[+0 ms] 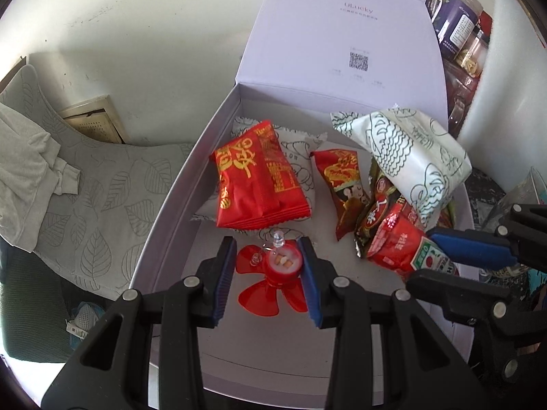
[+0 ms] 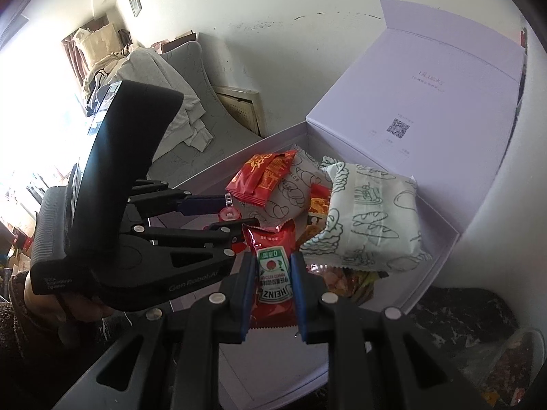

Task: Organize objects
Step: 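Open the left gripper to drop the fan toy while the right releases the ketchup packet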

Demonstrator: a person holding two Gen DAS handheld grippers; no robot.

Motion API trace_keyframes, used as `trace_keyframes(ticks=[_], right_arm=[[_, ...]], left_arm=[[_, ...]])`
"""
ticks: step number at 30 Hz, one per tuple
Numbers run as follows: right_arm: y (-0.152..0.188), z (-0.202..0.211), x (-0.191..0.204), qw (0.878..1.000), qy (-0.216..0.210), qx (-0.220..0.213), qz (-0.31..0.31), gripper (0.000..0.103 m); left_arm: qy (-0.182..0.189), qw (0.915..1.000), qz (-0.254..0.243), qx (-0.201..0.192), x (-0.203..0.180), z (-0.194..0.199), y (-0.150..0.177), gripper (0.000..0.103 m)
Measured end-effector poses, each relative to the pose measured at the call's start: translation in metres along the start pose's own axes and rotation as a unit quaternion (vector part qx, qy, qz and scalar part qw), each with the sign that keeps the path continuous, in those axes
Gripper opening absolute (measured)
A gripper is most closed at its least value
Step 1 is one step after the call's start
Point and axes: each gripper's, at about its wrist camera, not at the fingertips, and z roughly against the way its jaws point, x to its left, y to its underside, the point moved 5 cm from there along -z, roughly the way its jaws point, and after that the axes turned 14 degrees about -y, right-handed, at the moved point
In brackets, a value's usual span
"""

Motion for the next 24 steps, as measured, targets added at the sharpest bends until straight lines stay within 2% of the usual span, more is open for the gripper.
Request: trace_keyframes(ticks=[11,22,24], right_arm=[[0.009,-0.018,-0.011,0.999,0.017,0.023,-0.019,0.021],[0.012,-0.023,-0.010,0.999,0.017,0.033,-0.015,0.023],[0.013,-0.024,-0.010,0.999,0.016,0.033,-0.016,0.024]], left_arm=[[-0.008,0.9993,-0.011,0.036,-0.004,-0.017,0.007,0.035],[-0.011,0.9993,-0.013,0.033,-0.007,-0.018,0.008,0.036],[-0.013,0.9993,-0.013,0.033,-0.009,-0.017,0.009,0.038]])
